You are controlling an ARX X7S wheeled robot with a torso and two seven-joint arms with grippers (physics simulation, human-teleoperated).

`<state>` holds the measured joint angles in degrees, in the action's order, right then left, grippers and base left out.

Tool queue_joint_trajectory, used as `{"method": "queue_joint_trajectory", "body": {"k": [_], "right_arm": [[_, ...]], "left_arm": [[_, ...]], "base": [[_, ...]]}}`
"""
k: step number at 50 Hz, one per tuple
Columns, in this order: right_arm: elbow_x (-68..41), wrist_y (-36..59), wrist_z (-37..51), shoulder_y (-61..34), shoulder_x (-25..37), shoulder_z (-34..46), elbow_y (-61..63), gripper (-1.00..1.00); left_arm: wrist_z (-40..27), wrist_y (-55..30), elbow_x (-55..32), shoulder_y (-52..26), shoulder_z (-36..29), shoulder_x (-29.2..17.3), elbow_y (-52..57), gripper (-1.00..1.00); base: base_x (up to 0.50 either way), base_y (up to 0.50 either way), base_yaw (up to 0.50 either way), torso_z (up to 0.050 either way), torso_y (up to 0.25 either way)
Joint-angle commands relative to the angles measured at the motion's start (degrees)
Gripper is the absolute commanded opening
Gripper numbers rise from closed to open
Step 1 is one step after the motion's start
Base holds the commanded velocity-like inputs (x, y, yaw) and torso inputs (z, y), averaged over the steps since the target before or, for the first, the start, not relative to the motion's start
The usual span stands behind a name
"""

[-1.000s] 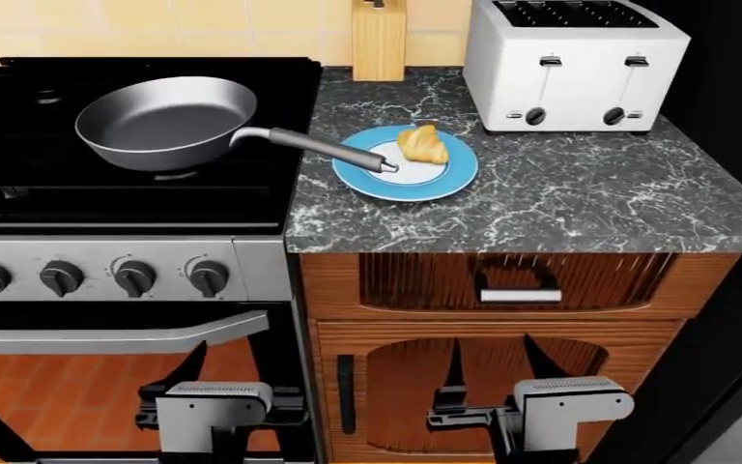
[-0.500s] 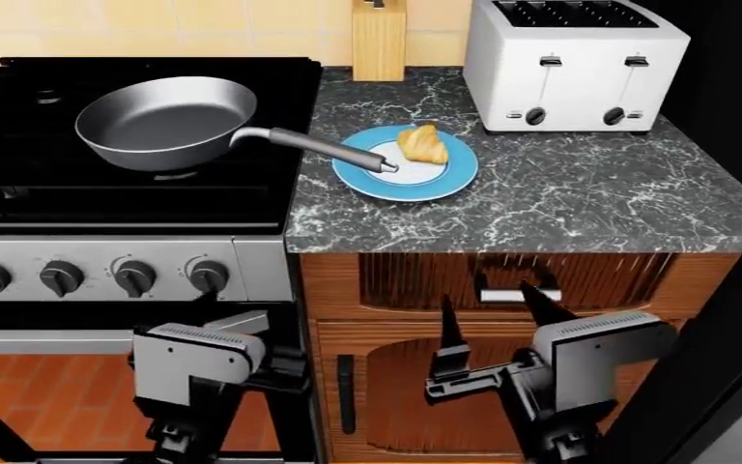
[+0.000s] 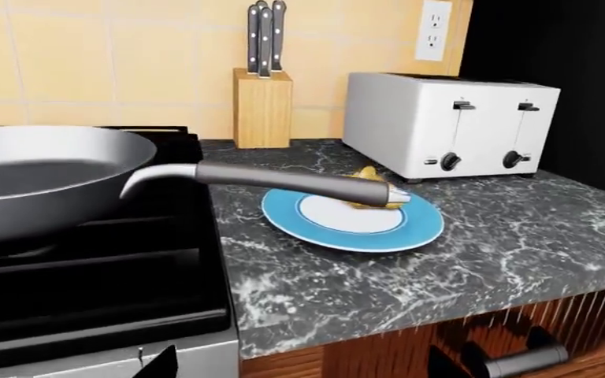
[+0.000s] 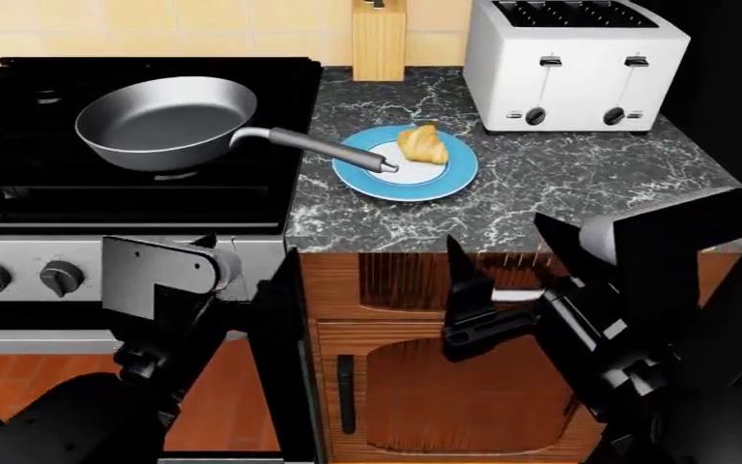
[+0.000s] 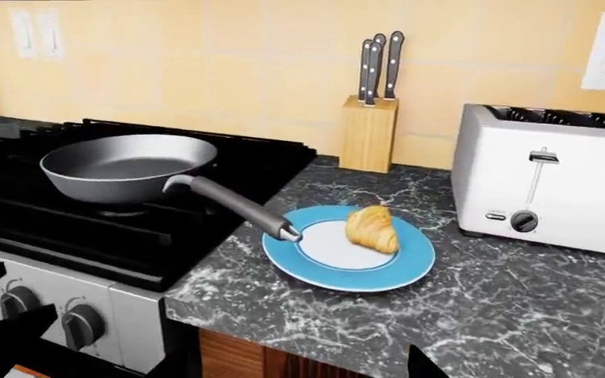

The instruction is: Pick the croissant and place it on the pan. Then turn on the stove to warm the croissant.

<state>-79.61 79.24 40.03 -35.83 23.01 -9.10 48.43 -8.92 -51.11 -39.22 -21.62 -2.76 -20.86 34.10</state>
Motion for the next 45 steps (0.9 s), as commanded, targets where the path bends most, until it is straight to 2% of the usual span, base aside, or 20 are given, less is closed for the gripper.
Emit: {"method": "queue_joint_trajectory", "body": {"k": [1, 4, 9, 13, 19, 45], "right_arm": [[-30.09, 0.96, 23.33, -11.70, 8.65, 3.63, -6.62, 1.00], [-33.75, -0.85, 26.76, -15.14, 11.18, 6.86, -7.71, 1.00], [-36.23, -3.09, 28.90, -16.18, 13.23, 7.30, -7.48, 1.00], [-36.39, -4.33, 29.78, -15.18, 14.02, 6.33, -7.07, 1.00], [-38.55, -5.69, 32.68, -19.22, 15.68, 10.12, -8.87, 1.00], [-39.56, -7.23, 33.18, -21.81, 17.20, 14.06, -11.50, 1.00]], "left_arm": [[-5.17, -15.19, -11.54, -11.74, 6.04, 0.40, -0.21, 1.00], [-5.97, -16.24, -12.16, -14.39, 6.68, 0.55, -1.74, 1.00], [-8.06, -17.45, -13.47, -16.14, 8.96, 1.84, -4.08, 1.00], [-6.02, -17.63, -13.44, -14.30, 7.12, 0.10, -3.71, 1.00], [-5.27, -17.35, -13.70, -14.53, 6.62, -0.99, -2.57, 1.00], [-5.68, -16.57, -15.04, -14.71, 7.81, -2.55, -1.50, 1.00]], "base": [[0.00, 0.00, 0.00, 0.000, 0.000], [0.00, 0.00, 0.00, 0.000, 0.000], [0.00, 0.00, 0.00, 0.000, 0.000], [0.00, 0.00, 0.00, 0.000, 0.000], [0.00, 0.00, 0.00, 0.000, 0.000], [0.03, 0.00, 0.00, 0.000, 0.000]]}}
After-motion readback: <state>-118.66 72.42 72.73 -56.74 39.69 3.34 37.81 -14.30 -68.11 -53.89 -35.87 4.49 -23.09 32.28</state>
